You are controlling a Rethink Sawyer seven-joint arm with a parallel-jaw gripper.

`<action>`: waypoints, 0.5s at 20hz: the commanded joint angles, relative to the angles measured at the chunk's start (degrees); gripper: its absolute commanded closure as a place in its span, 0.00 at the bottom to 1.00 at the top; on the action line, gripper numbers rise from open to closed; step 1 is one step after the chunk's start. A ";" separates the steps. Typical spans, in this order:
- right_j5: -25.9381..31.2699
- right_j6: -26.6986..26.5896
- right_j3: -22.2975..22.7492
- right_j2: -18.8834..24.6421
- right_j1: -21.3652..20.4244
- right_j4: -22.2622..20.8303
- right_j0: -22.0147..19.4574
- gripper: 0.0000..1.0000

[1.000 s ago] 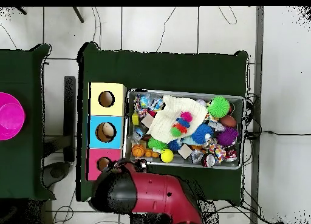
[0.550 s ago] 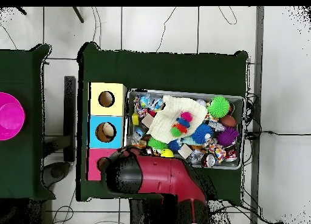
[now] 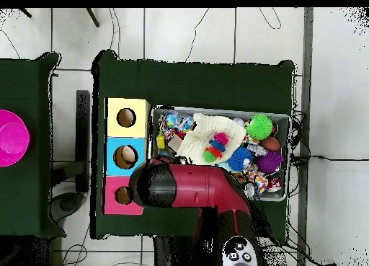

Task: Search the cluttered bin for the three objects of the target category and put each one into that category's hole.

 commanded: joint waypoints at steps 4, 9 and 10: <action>-4.18 -1.79 -7.38 6.51 5.47 -5.27 -3.60 0.00; -7.43 -1.05 -7.15 8.61 7.64 -5.97 -5.00 0.00; -8.13 -0.82 -7.28 8.96 8.15 -6.15 -5.15 0.00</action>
